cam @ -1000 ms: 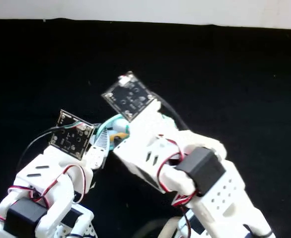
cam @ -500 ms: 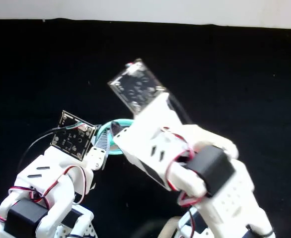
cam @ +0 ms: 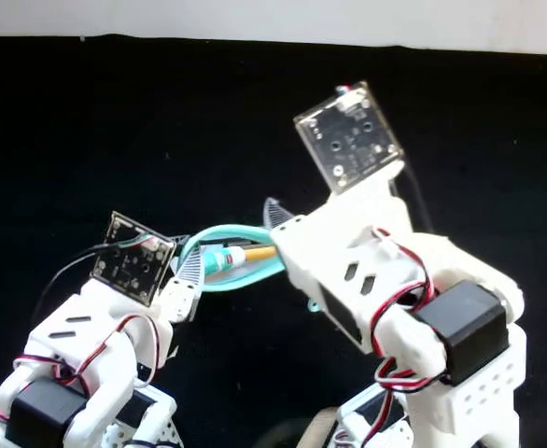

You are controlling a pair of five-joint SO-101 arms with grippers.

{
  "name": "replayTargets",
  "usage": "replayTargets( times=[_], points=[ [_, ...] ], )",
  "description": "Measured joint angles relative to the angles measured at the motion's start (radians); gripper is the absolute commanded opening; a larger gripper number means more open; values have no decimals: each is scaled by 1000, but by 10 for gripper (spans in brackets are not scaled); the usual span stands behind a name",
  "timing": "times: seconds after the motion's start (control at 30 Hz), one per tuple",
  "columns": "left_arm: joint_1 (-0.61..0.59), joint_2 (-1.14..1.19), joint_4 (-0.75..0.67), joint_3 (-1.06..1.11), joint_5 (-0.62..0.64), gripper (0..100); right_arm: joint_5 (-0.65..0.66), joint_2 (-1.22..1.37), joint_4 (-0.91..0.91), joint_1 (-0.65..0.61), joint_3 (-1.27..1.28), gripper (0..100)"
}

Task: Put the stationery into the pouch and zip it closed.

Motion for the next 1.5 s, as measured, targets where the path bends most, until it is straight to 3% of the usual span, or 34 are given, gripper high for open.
replayTargets(
  times=[0.4, 0.6, 0.93, 1.5],
  points=[
    [-149, -37, -6, 3, 2, 7, 0, -2, 84, 212, 12, 383],
    [-204, -37, -26, 5, 2, 7, 60, 0, 80, 245, 195, 382],
    [-302, -37, -38, 5, 5, 7, 107, -34, -121, 301, 569, 382],
    [-341, -37, -51, 23, 9, 7, 107, -551, -683, 287, 1432, 382]
  ],
)
